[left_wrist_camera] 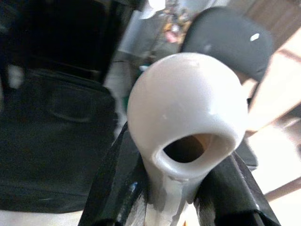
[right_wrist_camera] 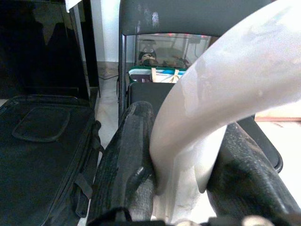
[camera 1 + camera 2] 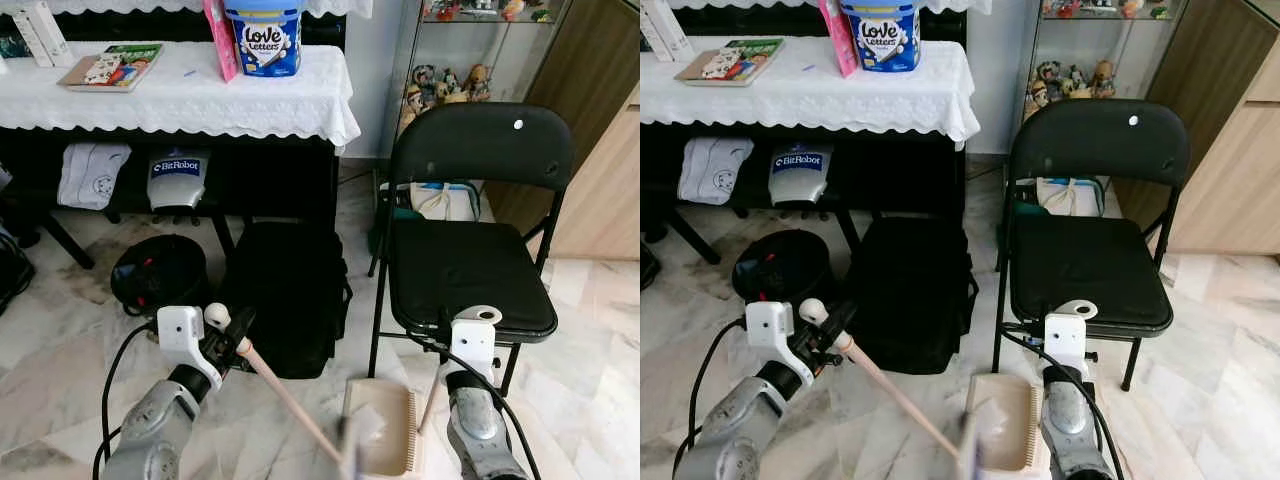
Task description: Sweep floor
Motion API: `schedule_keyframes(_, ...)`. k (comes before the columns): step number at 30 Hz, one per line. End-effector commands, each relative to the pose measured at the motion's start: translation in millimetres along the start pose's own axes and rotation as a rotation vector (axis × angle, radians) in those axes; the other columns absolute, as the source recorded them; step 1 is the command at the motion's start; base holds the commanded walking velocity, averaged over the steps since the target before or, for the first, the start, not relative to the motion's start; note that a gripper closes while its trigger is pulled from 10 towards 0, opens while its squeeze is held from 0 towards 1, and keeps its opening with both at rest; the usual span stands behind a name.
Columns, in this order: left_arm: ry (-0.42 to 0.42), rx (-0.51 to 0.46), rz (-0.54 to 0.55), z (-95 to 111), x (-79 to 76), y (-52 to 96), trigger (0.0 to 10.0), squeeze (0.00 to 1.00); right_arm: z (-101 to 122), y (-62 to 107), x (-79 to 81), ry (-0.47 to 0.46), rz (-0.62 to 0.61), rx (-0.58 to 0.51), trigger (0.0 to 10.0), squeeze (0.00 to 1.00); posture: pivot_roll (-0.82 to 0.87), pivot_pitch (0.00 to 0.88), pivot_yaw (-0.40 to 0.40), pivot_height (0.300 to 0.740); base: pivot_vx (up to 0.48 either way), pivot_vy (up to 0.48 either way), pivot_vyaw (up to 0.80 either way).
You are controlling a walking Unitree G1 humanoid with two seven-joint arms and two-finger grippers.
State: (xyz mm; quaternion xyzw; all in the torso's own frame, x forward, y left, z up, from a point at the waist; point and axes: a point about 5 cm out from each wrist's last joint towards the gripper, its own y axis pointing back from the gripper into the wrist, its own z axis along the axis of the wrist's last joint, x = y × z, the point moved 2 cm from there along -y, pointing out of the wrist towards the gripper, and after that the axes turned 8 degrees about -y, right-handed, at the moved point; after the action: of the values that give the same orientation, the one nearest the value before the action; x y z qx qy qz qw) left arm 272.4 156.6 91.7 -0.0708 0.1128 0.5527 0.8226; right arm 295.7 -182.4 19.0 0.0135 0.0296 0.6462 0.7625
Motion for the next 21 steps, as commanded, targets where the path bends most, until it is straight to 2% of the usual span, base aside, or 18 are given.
schedule_keyframes(1, 0.044, -0.053, -0.052, 13, -6.7, -3.5, 10.0, 0.00, -8, 3.0, 3.1, 0.006, 0.015, 0.039, 10.0, 0.00, 0.05, 0.105, 0.021, 0.740, 0.000, 0.000, 0.00)
schedule_keyframes(3, 0.063, -0.077, -0.070, 21, -9.2, -5.0, 10.0, 0.00, -6, 1.8, 3.7, 0.006, 0.016, 0.037, 10.0, 0.00, 0.05, 0.102, 0.020, 0.740, 0.000, 0.000, 0.00)
schedule_keyframes(6, 0.046, -0.089, -0.070, 28, -8.2, -5.9, 10.0, 0.00, -6, 0.7, 3.9, 0.007, 0.018, 0.038, 10.0, 0.00, 0.06, 0.099, 0.019, 0.740, 0.000, 0.000, 0.00)
schedule_keyframes(9, -0.045, -0.094, -0.027, 35, 0.7, -6.4, 10.0, 0.00, -6, -0.9, 3.5, 0.007, 0.017, 0.041, 10.0, 0.00, 0.06, 0.091, 0.019, 0.740, 0.000, 0.000, 0.00)
schedule_keyframes(12, -0.087, -0.100, 0.004, 38, 6.3, -6.2, 10.0, 0.00, -4, -2.2, 4.3, 0.005, 0.020, 0.037, 10.0, 0.00, 0.05, 0.081, 0.018, 0.740, 0.000, 0.000, 0.00)
schedule_keyframes(14, -0.145, -0.103, 0.023, 41, 9.9, -5.3, 10.0, 0.00, -2, -4.8, 5.8, 0.002, 0.024, 0.032, 10.0, 0.00, 0.05, 0.068, 0.017, 0.740, 0.000, 0.000, 0.00)
schedule_keyframes(21, -0.211, -0.122, 0.058, 45, 13.7, -3.5, 10.0, 0.00, 4, -10.2, 9.1, -0.002, 0.035, 0.019, 10.0, 0.00, 0.05, 0.035, 0.011, 0.740, 0.000, 0.000, 0.00)
